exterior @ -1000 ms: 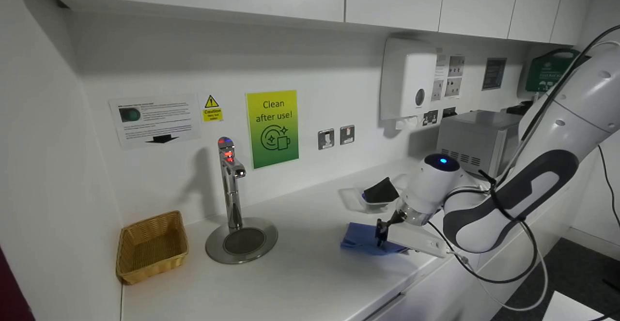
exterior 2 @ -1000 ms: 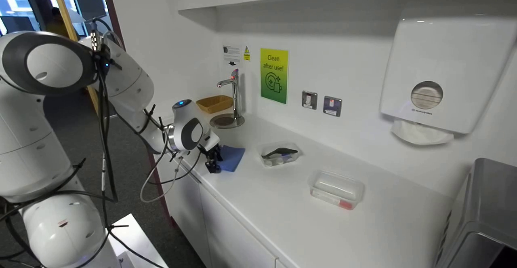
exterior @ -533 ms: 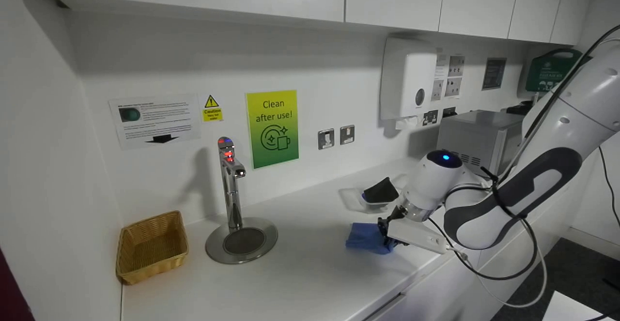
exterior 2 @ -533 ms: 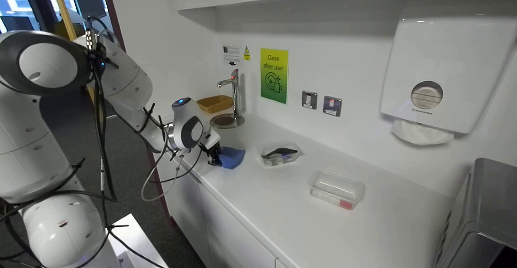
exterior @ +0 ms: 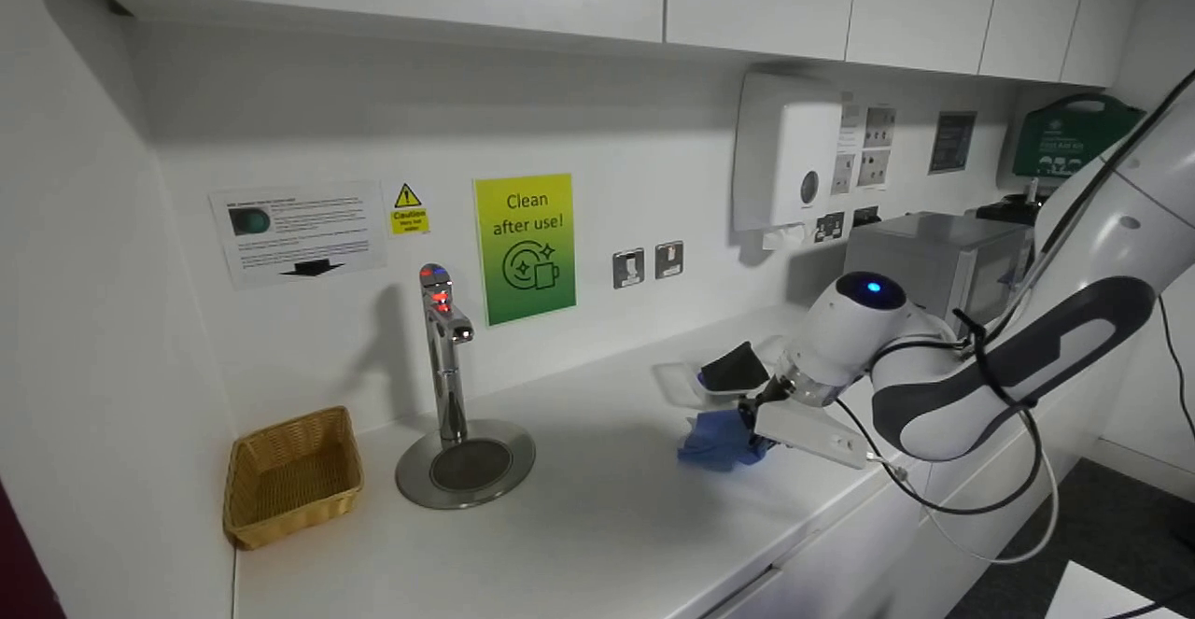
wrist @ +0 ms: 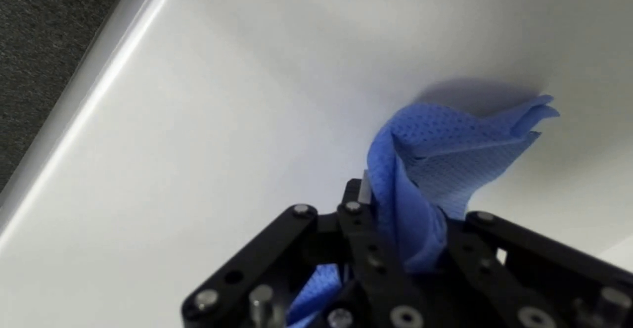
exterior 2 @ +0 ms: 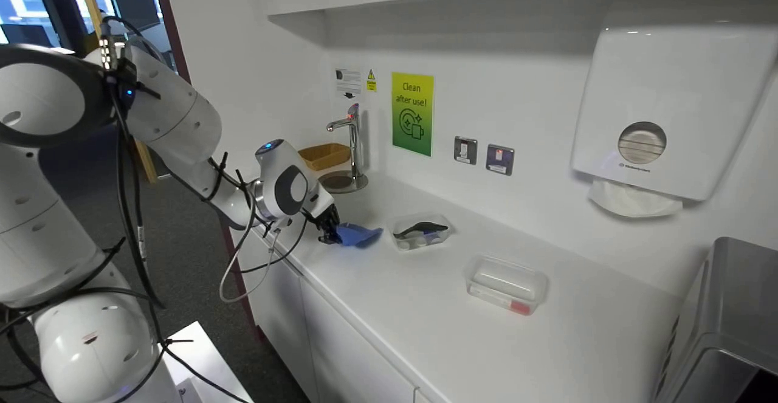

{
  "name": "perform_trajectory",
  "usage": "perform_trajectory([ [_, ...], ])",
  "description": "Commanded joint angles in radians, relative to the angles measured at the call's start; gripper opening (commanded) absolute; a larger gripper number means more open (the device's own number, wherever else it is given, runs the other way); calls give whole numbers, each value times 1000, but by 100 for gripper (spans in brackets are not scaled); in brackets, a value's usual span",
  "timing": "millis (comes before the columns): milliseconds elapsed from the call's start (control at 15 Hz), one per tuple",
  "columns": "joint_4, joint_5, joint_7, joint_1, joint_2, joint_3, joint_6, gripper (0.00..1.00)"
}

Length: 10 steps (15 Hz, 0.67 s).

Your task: Put the blue towel in the clear bowl on the left then remove the red marker from the bowl on the right.

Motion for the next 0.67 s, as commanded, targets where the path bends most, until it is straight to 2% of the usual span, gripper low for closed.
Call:
perform_trajectory([
  [0, -28, -102, 90, -33, -125, 27, -53, 2],
  [600, -8, -194, 178, -55, -270, 83, -174, 2],
])
